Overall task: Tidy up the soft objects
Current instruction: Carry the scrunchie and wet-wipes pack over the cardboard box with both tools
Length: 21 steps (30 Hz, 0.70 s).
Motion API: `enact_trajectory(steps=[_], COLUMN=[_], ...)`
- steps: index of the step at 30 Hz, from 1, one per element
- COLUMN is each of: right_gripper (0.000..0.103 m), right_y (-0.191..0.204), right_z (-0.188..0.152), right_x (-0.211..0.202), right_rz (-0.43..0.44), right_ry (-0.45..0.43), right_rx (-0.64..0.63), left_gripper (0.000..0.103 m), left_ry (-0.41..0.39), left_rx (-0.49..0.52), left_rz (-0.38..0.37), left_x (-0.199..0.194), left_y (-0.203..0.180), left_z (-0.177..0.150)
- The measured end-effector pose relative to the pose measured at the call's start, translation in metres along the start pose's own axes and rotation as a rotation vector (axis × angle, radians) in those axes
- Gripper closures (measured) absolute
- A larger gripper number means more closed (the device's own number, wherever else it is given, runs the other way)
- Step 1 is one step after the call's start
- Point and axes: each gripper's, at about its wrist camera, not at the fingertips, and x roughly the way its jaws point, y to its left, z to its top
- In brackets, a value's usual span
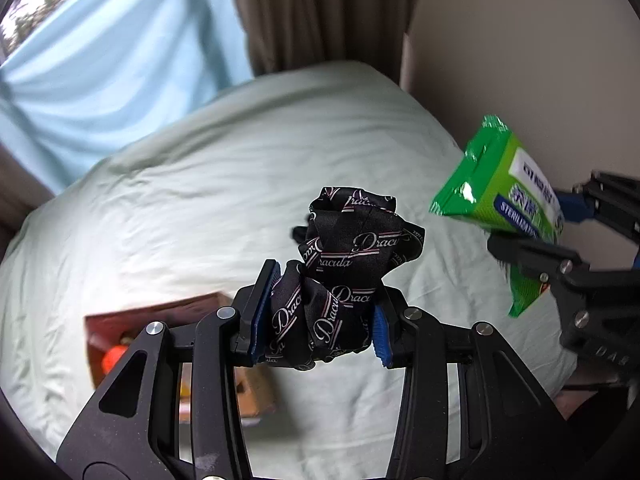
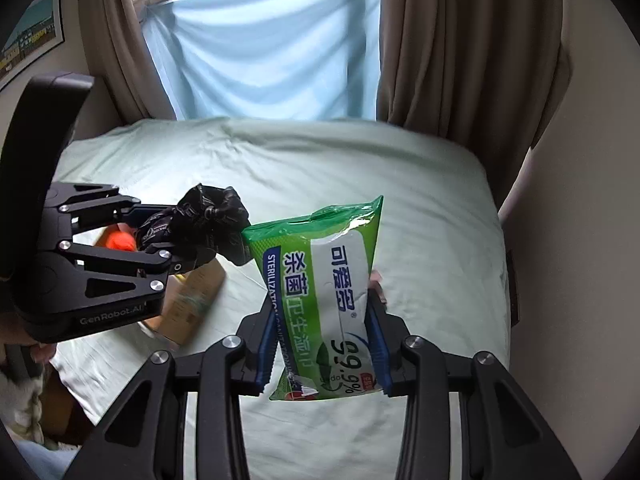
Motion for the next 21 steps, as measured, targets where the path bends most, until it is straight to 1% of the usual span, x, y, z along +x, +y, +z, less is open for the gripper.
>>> enact_trajectory(steps=[2, 5, 9, 12, 15, 21], right_gripper=[0.066, 0.066, 0.066, 0.066, 0.066, 0.066], right_y=[0.018, 0.045, 0.086, 0.12, 0.15, 0.198], right_z=[0.008, 0.023, 0.04, 0.051, 0.062, 0.072], right_x=[-0.015, -0.027, -0.035, -0.03, -0.018, 0.021], right_rz=[0.009, 0.024, 0.03, 0.034, 0.042, 0.054], right_ry=[-0.013, -0.023, -0.033, -0.028, -0.014, 0.042], right_rx=[0.033, 0.079, 0.103, 0.117, 0.132, 0.186], left_gripper=[0.065, 0.065, 0.065, 0.065, 0.065, 0.065], left_ry=[-0.019, -0.044, -0.073, -0.08, -0.083, -0.044], left_rx=[-0.028, -0.074, -0.134, -0.14, -0.174, -0.241], left_rz=[0.012, 0.031, 0.049, 0.077, 0.092, 0.11], left_x=[-0.023, -0.056, -0.093, -0.112, -0.124, -0.125], left_y=[0.01, 0.03, 0.066, 0.096, 0.13, 0.205], left_z=[-0.003, -0.013, -0.033, -0.05, -0.067, -0.101])
